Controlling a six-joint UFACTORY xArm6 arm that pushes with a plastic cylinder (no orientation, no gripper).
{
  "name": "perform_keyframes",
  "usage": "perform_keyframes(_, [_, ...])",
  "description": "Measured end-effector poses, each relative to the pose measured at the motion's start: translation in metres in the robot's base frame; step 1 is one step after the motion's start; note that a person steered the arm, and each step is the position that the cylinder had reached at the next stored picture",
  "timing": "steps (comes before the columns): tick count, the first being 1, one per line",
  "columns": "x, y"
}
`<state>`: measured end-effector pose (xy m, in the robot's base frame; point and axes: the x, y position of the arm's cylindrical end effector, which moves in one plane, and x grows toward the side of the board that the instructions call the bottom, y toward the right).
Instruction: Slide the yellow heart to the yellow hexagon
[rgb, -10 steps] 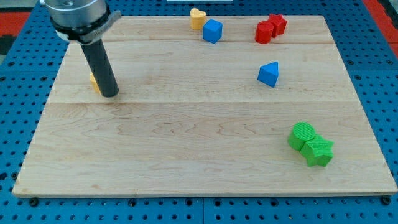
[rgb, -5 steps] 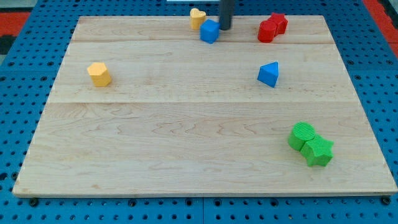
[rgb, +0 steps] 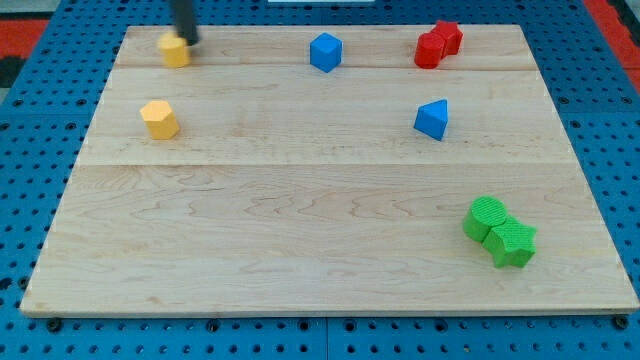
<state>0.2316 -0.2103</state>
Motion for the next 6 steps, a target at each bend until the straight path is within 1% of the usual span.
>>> perform_keyframes(1, [-0.015, -0.001])
perform_keyframes(2, [-0.013, -0.033])
perform_keyframes(3, [0.011, 0.01])
perform_keyframes(4, [0.038, 0.002])
perform_keyframes(5, [-0.008, 0.02])
perform_keyframes(6, [0.007, -0.04])
